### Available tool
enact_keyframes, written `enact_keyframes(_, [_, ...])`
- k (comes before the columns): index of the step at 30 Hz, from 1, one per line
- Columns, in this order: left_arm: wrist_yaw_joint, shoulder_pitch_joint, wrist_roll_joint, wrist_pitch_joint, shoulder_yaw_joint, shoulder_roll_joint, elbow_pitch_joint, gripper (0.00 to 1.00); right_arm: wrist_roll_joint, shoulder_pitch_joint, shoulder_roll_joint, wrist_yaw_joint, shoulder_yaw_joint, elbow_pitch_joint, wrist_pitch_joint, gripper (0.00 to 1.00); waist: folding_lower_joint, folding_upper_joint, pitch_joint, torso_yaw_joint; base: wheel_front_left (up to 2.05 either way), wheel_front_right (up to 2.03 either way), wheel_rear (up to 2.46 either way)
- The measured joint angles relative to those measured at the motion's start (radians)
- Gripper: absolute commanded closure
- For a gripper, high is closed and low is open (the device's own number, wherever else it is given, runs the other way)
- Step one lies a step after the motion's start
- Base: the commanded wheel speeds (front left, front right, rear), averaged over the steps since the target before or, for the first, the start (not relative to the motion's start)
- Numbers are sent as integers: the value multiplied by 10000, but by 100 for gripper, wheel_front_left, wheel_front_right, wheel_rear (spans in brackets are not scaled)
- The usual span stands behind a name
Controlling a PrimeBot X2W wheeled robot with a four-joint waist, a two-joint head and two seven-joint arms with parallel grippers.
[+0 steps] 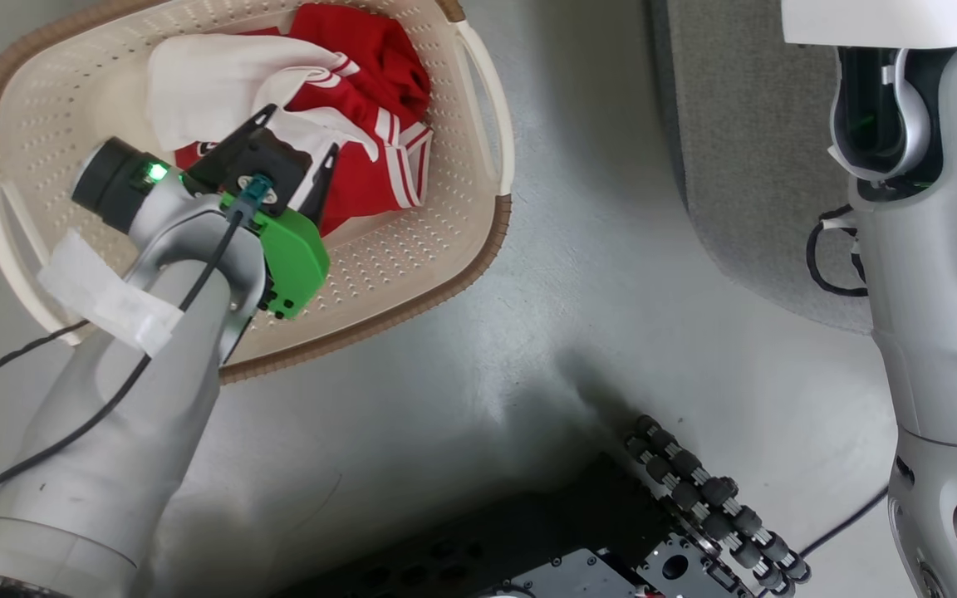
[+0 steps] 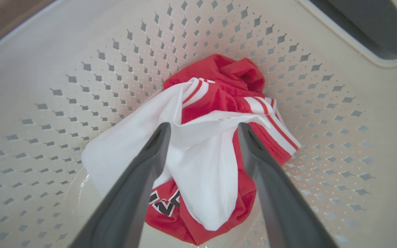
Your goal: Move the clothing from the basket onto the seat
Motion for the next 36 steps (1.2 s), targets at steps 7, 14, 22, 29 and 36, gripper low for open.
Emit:
enact_keyframes(7, [-4,-383,4,67,2,138,443,0,44,-43,81,6,77,192,-73,0,0,0,145,-300,0,0,0])
enact_keyframes(14, [-6,-621,17,140,77,157,784,0,90,-58,148,6,104,336,-90,0,0,0,195,-465,0,0,0])
enact_keyframes(22, [-10,-874,84,138,-10,173,1049,40,182,-67,207,6,169,481,-117,0,-1,0,279,-645,0,0,0])
enact_keyframes(29, [-12,-946,84,127,-36,163,1381,100,184,-141,230,8,159,518,-117,0,0,0,322,-755,0,0,0])
enact_keyframes(36, [-13,-955,71,-257,-56,-84,1482,100,176,-202,234,0,-27,514,-119,0,0,0,230,-706,0,0,0])
